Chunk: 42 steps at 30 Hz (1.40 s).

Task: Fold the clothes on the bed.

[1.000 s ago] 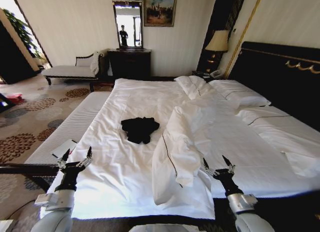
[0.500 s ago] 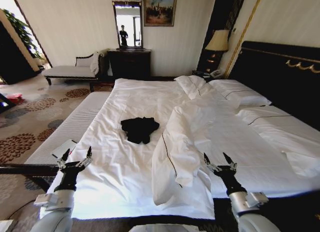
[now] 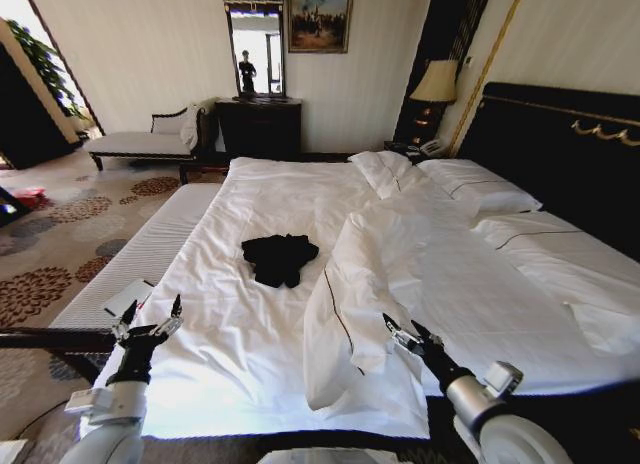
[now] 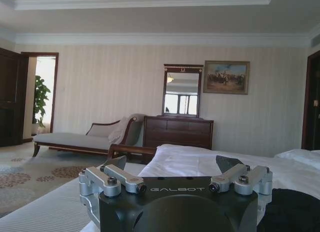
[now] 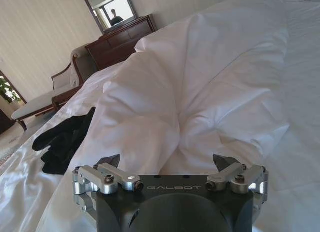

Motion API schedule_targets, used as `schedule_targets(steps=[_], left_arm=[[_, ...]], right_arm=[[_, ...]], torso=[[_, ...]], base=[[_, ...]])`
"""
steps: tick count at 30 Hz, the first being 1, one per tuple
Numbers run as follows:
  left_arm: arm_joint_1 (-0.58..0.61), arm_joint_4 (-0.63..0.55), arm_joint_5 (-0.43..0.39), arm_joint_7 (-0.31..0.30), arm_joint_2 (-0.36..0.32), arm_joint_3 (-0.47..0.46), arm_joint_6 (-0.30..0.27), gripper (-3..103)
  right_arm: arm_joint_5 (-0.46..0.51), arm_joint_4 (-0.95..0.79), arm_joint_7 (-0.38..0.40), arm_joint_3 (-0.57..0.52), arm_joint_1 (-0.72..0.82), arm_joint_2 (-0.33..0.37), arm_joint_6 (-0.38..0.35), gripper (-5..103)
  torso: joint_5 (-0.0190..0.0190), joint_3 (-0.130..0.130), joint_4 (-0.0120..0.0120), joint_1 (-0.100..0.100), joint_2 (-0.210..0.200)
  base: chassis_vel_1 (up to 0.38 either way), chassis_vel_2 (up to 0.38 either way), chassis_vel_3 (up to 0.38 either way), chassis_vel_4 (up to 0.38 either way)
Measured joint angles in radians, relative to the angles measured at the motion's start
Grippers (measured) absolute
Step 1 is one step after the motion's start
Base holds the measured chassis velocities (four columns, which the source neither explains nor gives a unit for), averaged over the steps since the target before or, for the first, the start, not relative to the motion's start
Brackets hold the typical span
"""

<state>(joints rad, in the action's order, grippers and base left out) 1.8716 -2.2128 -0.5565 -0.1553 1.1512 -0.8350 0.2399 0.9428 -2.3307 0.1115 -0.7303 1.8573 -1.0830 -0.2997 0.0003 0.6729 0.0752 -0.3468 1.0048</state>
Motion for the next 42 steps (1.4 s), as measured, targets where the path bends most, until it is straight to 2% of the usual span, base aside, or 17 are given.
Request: schedule_targets(steps=[8,12,23,34,38,39,41,42], left_arm=[[-0.003,0.016,0.031,0.009,0.009,0.006,0.006,100],[-0.004,0.014,0.02,0.008,0.009,0.007,0.003,100],[0.001,-0.004,0.029,0.003,0.02,0.001,-0.007,100],[-0.001,0.0,0.045,0.0,0.031,-0.001,-0.006,100],[0.001,0.006,0.04,0.001,0.026,-0.005,-0.004,100],[0.001,0.006,0.04,0.001,0.026,-0.005,-0.004,100],[-0.003,0.007,0.038,0.0,0.024,-0.005,-0.004,100],[-0.005,0.007,0.038,-0.001,0.024,-0.005,-0.004,100]], right_arm=[[0.013,-0.001,0.002,0.019,-0.02,0.02,-0.015,100],[0.018,0.009,-0.001,0.029,-0.027,0.033,-0.017,100],[0.002,0.079,-0.025,0.08,-0.139,0.095,-0.022,100],[-0.021,0.076,-0.06,0.119,-0.147,0.103,-0.021,102],[-0.025,0.08,-0.062,0.128,-0.153,0.103,-0.013,83],[-0.025,0.08,-0.062,0.128,-0.153,0.103,-0.013,83],[-0.027,0.08,-0.061,0.129,-0.151,0.1,-0.012,73],[-0.029,0.08,-0.061,0.129,-0.148,0.097,-0.011,73]], torso=[[-0.0005,0.0,0.0,0.0,0.0],[-0.0004,0.0,0.0002,0.0,0.0],[-0.0002,0.0,-0.0001,0.0,0.0],[-0.0005,0.0,0.0,0.0,0.0],[-0.0003,0.0,0.0001,0.0,0.0],[-0.0003,0.0,0.0001,0.0,0.0],[-0.0004,0.0,0.0001,0.0,0.0],[-0.0004,0.0,0.0001,0.0,0.0]], base=[[0.0,0.0,0.0,0.0],[0.0,0.0,0.0,0.0],[0.0,0.0,0.0,0.0],[0.0,0.0,0.0,0.0],[0.0,0.0,0.0,0.0],[0.0,0.0,0.0,0.0],[0.0,0.0,0.0,0.0],[0.0,0.0,0.0,0.0]])
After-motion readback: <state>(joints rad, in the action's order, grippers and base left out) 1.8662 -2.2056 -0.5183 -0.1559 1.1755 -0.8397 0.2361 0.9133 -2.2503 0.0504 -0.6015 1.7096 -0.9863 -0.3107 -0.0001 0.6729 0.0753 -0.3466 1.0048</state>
